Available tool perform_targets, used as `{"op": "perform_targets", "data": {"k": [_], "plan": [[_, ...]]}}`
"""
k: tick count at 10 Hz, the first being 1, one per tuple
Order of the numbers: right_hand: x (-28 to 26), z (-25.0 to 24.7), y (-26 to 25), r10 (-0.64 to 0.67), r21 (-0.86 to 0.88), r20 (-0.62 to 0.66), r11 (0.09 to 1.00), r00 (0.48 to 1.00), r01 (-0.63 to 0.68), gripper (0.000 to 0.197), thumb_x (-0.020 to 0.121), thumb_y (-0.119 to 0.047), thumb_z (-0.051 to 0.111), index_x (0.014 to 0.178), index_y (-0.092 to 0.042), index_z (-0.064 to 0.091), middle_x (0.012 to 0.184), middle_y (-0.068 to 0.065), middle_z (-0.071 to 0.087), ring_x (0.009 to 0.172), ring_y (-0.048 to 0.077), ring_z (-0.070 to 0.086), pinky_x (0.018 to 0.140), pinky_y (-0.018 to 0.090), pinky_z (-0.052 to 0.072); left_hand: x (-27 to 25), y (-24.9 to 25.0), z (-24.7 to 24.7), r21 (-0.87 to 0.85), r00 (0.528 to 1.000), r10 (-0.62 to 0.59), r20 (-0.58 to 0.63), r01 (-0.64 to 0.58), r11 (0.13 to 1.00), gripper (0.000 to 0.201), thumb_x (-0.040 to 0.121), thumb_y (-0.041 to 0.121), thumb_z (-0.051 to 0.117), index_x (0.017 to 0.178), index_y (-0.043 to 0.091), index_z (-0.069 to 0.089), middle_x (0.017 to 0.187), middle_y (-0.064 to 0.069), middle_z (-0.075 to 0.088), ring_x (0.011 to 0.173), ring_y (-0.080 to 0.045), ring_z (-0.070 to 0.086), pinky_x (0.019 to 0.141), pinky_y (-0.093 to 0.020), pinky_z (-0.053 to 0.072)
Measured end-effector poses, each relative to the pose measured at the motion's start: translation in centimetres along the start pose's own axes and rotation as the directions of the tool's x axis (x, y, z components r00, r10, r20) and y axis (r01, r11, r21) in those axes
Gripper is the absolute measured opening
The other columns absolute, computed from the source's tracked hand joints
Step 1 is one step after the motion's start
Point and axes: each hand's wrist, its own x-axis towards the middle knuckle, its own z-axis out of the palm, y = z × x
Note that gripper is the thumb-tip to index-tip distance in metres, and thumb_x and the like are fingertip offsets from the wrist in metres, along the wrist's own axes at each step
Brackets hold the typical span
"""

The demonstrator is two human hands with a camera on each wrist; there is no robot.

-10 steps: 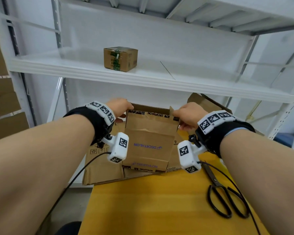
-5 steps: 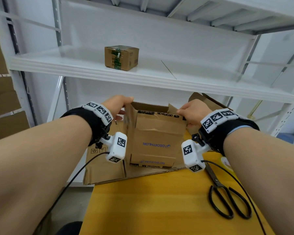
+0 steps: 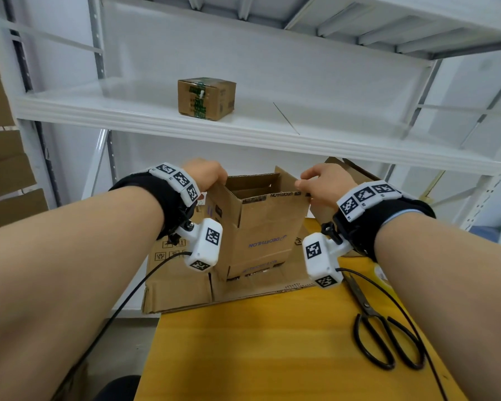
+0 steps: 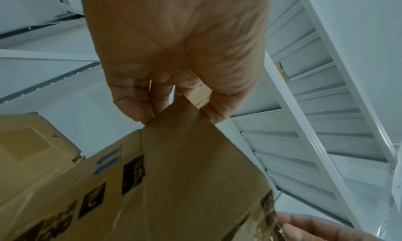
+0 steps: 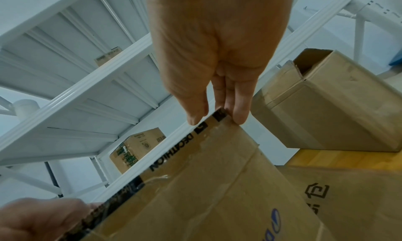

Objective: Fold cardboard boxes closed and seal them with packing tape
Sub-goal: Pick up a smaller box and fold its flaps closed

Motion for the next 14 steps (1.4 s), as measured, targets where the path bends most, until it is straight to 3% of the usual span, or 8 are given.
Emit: {"op": "perform_targets", "data": {"k": [2,6,7,8,9,11,13,14], "plan": [[0.1,0.3,-0.2,-0.061,0.053,0.063,0.997,0.996,0.058,0.009,0.092,-0.026,0.07,0.101,-0.028,0.068,0.11,0.0,0.069,0.107,0.019,0.065,0.098,0.042,0.054,0.3,-0.2,0.0,0.014,0.997,-0.049,-0.056,0.05,0.999,0.011,0.089,0.009,0.058,0.099,0.008,0.054,0.106,-0.011,0.058,0.092,-0.027,0.057,0.092,-0.042,0.055],[-0.2,-0.6,0.1,-0.13,0.07,0.173,0.99,0.976,0.12,0.017,0.091,-0.019,0.073,0.104,-0.03,0.07,0.111,0.0,0.069,0.108,0.018,0.065,0.102,0.042,0.052,1.6,-1.6,-0.1,-0.139,0.99,-0.078,-0.113,0.062,0.988,0.028,0.096,0.007,0.054,0.073,0.018,0.044,0.107,-0.011,0.057,0.091,-0.024,0.061,0.08,-0.037,0.06],[-0.2,-0.4,0.2,-0.131,0.016,0.165,0.991,0.978,0.13,0.008,0.092,-0.02,0.072,0.1,-0.022,0.072,0.103,0.001,0.071,0.1,0.018,0.068,0.097,0.04,0.055,2.0,-2.0,0.0,-0.17,0.99,-0.079,-0.113,0.059,0.984,0.02,0.098,0.016,0.056,0.078,0.014,0.051,0.106,-0.014,0.062,0.091,-0.028,0.065,0.08,-0.04,0.06],[-0.2,-0.2,0.4,-0.132,0.006,0.158,0.991,0.979,0.132,0.004,0.094,-0.023,0.07,0.093,-0.019,0.072,0.098,0.002,0.072,0.093,0.018,0.07,0.092,0.04,0.058,3.4,-3.2,-0.1,-0.25,0.991,-0.076,-0.107,0.047,0.967,0.054,0.075,0.06,0.072,0.097,0.012,0.058,0.106,-0.013,0.067,0.095,-0.033,0.069,0.086,-0.049,0.057],[0.0,0.0,0.8,-0.12,0.023,0.144,0.993,0.982,0.118,0.008,0.095,-0.025,0.068,0.088,-0.021,0.069,0.098,0.002,0.072,0.093,0.02,0.071,0.09,0.042,0.059,3.2,-3.1,0.2,-0.291,0.998,-0.011,-0.067,-0.009,0.957,0.06,0.074,0.064,0.072,0.107,0.015,0.056,0.11,-0.012,0.066,0.096,-0.029,0.069,0.081,-0.048,0.059],[0.0,0.1,1.4,-0.054,0.028,0.126,0.998,0.991,0.051,0.008,0.097,-0.02,0.065,0.092,-0.016,0.068,0.104,0.008,0.072,0.096,0.025,0.072,0.09,0.043,0.059,1.0,-0.7,1.1,-0.058,0.991,0.127,-0.052,-0.13,0.99,0.007,0.094,0.015,0.058,0.098,0.02,0.06,0.097,-0.004,0.059,0.093,-0.023,0.056,0.071,-0.034,0.052],[0.0,0.3,1.1,-0.043,0.007,0.083,0.999,0.996,0.042,0.008,0.095,-0.018,0.066,0.088,-0.02,0.065,0.099,0.005,0.07,0.095,0.024,0.071,0.089,0.043,0.059,1.2,-0.5,1.1,0.246,0.986,0.144,0.083,-0.16,0.956,0.026,0.101,0.014,0.051,0.117,0.016,0.071,0.134,-0.013,0.053,0.12,-0.033,0.052,0.097,-0.043,0.051],[0.1,0.3,0.8,-0.016,0.01,0.049,1.0,0.999,0.015,0.007,0.094,-0.017,0.066,0.101,-0.021,0.066,0.102,0.004,0.068,0.094,0.025,0.071,0.088,0.043,0.059,1.3,-0.8,1.1,0.104,0.992,0.116,0.053,-0.121,0.987,0.033,0.103,0.02,0.042,0.114,0.012,0.072,0.126,-0.009,0.059,0.106,-0.026,0.053,0.081,-0.033,0.05]]}}
